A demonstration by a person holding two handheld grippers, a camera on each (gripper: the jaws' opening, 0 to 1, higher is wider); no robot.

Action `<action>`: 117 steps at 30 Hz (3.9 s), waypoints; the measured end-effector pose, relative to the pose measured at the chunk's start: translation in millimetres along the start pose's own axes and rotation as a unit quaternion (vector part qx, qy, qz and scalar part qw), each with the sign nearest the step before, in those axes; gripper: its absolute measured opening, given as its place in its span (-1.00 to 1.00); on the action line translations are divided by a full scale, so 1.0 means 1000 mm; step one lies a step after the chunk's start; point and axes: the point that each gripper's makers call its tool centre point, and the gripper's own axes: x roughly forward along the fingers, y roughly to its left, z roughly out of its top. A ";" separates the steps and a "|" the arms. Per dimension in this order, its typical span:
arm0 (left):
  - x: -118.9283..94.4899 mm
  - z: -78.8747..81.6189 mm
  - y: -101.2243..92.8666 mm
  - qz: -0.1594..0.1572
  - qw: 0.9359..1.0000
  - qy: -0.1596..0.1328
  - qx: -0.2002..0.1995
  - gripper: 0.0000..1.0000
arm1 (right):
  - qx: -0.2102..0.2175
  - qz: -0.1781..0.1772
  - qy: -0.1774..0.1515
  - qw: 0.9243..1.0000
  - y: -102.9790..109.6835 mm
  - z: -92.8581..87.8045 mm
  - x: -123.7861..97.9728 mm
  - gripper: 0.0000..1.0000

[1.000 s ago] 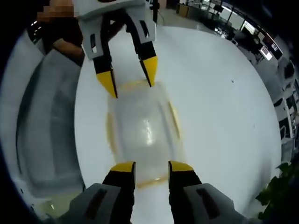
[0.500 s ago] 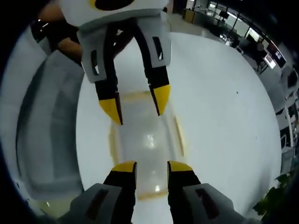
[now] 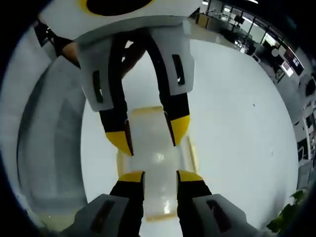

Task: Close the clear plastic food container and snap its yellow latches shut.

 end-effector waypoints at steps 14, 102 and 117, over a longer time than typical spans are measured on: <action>0.001 -0.001 -0.006 -0.009 1.000 0.002 0.006 -0.35 | 0.002 -0.001 -0.003 1.000 0.000 0.003 0.003 -0.54; 0.022 -0.012 -0.027 0.109 0.992 0.021 0.059 0.20 | 0.003 0.091 -0.003 0.996 -0.027 0.005 0.019 -0.18; 0.026 -0.011 -0.020 0.141 0.986 0.040 0.079 0.10 | 0.010 0.141 0.008 0.990 -0.024 0.004 0.023 -0.17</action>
